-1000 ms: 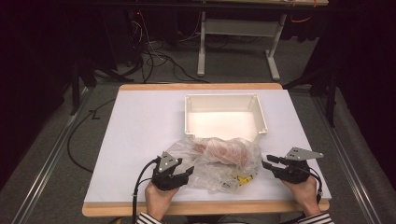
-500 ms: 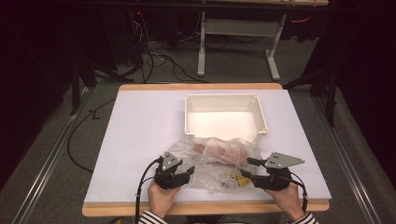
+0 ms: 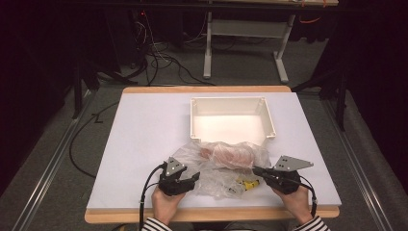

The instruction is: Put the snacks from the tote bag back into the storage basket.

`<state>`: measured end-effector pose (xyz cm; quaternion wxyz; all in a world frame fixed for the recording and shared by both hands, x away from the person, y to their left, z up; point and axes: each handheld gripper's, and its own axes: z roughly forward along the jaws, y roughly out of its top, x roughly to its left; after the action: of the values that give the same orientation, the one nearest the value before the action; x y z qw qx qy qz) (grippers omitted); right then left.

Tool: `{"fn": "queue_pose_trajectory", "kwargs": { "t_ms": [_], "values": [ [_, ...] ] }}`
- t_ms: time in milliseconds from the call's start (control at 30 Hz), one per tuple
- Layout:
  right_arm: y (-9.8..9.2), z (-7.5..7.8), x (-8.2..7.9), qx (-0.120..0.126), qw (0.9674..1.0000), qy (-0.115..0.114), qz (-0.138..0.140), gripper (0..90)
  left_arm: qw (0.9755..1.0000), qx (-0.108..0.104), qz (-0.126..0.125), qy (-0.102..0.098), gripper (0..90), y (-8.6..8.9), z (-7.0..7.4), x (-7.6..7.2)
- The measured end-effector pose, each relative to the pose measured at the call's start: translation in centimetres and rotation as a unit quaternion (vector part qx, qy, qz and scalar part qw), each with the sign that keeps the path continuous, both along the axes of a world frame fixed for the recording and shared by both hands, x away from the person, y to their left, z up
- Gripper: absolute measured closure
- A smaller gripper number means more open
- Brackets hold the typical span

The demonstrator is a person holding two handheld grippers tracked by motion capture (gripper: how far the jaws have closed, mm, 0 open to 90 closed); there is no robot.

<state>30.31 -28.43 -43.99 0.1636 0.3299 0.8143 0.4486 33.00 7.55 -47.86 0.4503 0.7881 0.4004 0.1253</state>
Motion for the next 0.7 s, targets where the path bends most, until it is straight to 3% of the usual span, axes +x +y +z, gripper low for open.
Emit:
{"fn": "queue_pose_trajectory", "kwargs": {
  "t_ms": [167,367,467,600,700],
  "values": [
    [-1.0,0.2,0.2,0.005,0.9999,-0.004,-0.014,90.0,0.9998,-0.018,0.002,0.003,39.1,0.4,-0.3,0.0],
    [-2.9,0.4,0.9,0.012,0.9986,-0.006,-0.052,90.0,0.9994,-0.034,0.006,0.005,37.6,0.7,-0.6,0.1],
    [-3.9,0.2,1.6,0.003,0.9968,-0.001,-0.08,90.0,0.9994,-0.034,0.004,0.007,37.2,0.7,-0.6,0.1],
    [-5.1,-0.7,3.0,0.004,0.9932,0.027,-0.113,90.0,0.9996,-0.027,0.003,0.003,37.1,0.5,-0.6,0.0],
    [-5.0,-0.5,2.9,0.013,0.9923,0.024,-0.121,81.2,0.9998,-0.019,0.004,0.001,37.4,0.4,-0.6,0.0]
  ]
}}
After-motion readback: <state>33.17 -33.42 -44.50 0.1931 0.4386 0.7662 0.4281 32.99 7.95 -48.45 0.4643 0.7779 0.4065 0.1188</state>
